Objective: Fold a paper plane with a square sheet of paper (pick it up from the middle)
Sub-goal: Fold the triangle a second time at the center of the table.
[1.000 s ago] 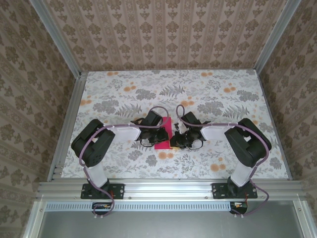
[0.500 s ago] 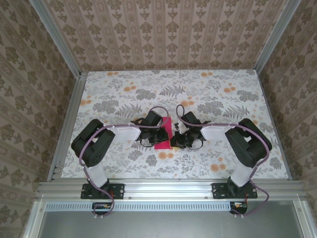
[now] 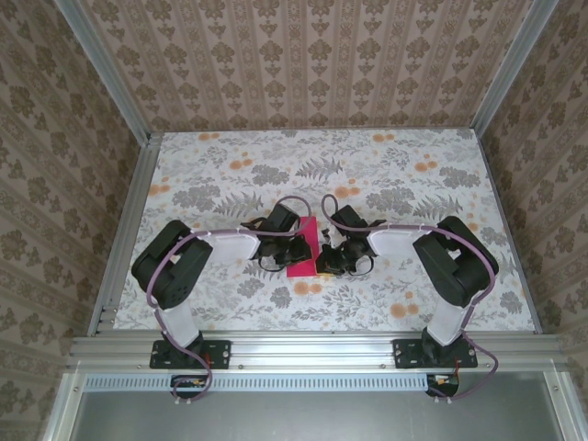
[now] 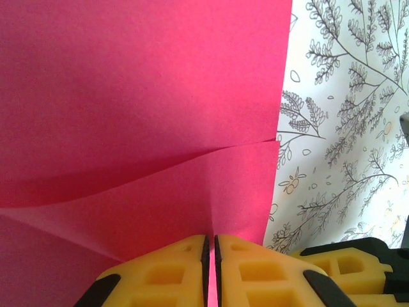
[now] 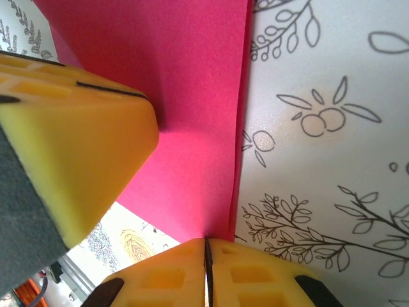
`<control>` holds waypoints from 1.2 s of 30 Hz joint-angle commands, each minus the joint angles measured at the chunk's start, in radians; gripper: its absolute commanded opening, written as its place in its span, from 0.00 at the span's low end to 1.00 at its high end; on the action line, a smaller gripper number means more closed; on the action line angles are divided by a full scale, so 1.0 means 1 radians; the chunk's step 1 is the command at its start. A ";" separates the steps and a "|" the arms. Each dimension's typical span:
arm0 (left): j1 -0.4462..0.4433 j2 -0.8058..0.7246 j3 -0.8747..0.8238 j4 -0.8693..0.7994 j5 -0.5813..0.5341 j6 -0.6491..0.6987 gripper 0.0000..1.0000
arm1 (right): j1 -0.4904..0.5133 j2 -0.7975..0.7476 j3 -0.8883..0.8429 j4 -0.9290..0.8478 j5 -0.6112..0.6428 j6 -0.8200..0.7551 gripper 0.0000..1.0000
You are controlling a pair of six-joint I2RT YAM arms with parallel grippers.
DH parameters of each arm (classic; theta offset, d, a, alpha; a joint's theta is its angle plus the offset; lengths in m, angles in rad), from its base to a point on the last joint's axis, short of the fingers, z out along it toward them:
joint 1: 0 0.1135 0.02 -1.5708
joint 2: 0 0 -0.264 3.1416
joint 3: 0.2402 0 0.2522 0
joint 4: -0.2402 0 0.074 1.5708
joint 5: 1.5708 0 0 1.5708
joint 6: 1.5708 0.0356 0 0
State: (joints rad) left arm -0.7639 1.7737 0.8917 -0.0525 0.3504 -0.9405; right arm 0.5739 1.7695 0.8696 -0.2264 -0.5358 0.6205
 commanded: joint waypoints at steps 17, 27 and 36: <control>0.088 0.021 -0.016 -0.012 0.027 0.088 0.14 | -0.035 -0.054 0.021 -0.083 -0.003 -0.031 0.14; 0.073 0.033 -0.015 -0.018 0.022 0.086 0.14 | -0.050 -0.123 0.143 -0.126 -0.013 -0.070 0.16; 0.072 0.028 -0.018 -0.020 0.013 0.083 0.14 | -0.003 -0.022 0.139 -0.105 -0.010 -0.065 0.14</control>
State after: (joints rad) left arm -0.6811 1.7786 0.8906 -0.0513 0.3748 -0.8772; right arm 0.5625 1.7077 1.0073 -0.2996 -0.5529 0.5713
